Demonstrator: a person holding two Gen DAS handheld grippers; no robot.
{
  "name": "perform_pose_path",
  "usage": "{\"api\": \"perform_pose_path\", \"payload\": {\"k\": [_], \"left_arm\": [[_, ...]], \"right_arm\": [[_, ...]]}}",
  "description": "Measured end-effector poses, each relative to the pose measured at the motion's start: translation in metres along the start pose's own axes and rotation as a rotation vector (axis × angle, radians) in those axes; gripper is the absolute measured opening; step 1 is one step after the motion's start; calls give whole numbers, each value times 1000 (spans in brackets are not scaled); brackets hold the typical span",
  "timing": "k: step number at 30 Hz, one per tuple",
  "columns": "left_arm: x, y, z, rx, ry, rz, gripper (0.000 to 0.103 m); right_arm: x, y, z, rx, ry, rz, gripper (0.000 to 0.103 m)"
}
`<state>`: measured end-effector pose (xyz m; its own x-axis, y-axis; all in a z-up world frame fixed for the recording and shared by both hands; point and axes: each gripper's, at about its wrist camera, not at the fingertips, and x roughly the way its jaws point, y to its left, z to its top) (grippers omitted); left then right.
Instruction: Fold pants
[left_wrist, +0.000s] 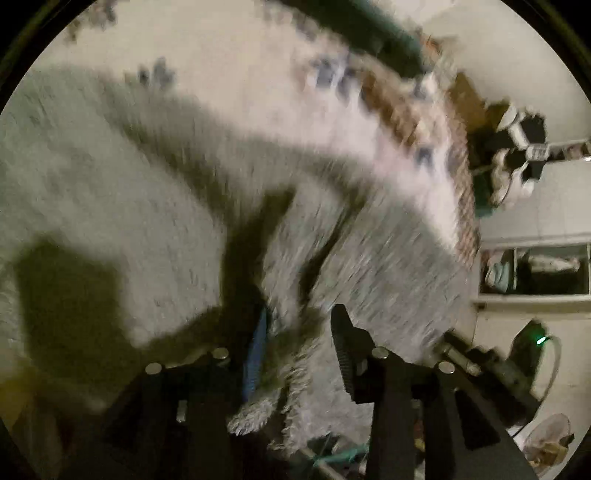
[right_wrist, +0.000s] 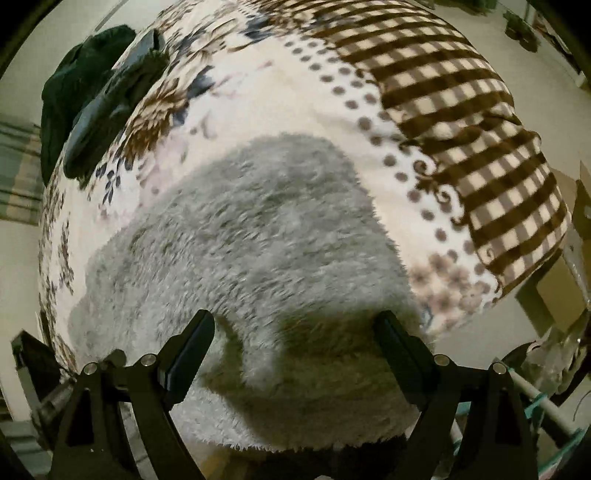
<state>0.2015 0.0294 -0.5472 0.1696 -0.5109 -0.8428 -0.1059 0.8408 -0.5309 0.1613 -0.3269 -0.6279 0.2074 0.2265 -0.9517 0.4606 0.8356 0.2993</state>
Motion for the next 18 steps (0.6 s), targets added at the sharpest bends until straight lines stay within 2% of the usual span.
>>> {"api": "perform_pose_path", "payload": {"k": [1, 2, 5, 8, 10, 11, 13, 16, 18], "left_arm": [[-9, -6, 2, 14, -40, 9, 61], [-20, -14, 5, 32, -81, -1, 65], [-18, -30, 16, 70, -100, -15, 65], [14, -46, 29, 96, -51, -43, 65], [40, -55, 36, 130, -15, -36, 64], [46, -54, 34, 154, -2, -28, 59], [62, -57, 32, 202, 7, -20, 8], [47, -56, 24, 247, -44, -55, 7], [21, -52, 18, 225, -85, -99, 7]], "right_arm": [[0, 3, 0, -7, -3, -4, 91], [0, 4, -1, -12, -3, -5, 91], [2, 9, -1, -15, 5, -10, 91], [5, 13, 0, -12, 16, -10, 91], [6, 15, 1, -13, 14, -18, 91], [7, 16, 1, -13, 12, -20, 91], [8, 16, 2, -10, 9, -27, 91], [8, 12, 4, 6, 9, -31, 91], [6, 9, 6, 16, 2, -24, 91]]}}
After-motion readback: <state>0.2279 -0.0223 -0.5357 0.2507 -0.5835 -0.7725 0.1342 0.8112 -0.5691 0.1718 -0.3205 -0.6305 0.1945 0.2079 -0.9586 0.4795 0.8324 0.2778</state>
